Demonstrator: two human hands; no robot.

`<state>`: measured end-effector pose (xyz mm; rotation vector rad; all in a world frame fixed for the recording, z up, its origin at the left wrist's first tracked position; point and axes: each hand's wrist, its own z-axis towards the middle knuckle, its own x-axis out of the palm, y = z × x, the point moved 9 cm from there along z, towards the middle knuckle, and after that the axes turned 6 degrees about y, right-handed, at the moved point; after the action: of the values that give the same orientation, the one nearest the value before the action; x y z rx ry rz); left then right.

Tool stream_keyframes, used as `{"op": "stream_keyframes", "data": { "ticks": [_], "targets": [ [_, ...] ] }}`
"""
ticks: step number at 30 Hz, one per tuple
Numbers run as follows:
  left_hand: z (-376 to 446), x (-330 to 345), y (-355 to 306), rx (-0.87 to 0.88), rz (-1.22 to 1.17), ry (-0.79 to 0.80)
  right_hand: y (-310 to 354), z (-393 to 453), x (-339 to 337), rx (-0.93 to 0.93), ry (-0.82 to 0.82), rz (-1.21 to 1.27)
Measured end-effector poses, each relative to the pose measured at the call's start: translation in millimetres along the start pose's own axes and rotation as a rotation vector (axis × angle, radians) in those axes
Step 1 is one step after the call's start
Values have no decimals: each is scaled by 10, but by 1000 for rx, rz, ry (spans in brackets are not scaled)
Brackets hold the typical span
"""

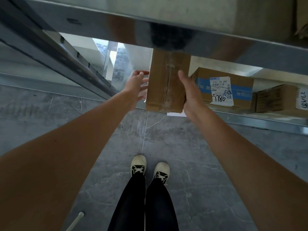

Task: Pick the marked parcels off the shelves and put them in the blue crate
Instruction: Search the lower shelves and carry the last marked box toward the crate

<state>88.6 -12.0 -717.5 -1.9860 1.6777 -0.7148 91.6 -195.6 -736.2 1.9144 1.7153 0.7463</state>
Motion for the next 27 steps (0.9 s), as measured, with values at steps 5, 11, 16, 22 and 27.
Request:
{"op": "stream_keyframes", "data": {
  "ticks": [5, 11, 16, 22, 27],
  "targets": [
    [37, -55, 71, 60, 97, -9, -38, 4, -71, 28, 23, 50],
    [43, 1, 90, -54, 178, 19, -293, -72, -147, 121, 31, 260],
    [7, -71, 4, 38, 63, -8, -185, -91, -378, -43, -169, 120],
    [-41, -150, 56, 85, 25, -85, -159, -83, -144, -10, -66, 117],
    [-49, -178, 45, 102, 54, -94, -209, -132, 47, 44, 47, 198]
  ]
}}
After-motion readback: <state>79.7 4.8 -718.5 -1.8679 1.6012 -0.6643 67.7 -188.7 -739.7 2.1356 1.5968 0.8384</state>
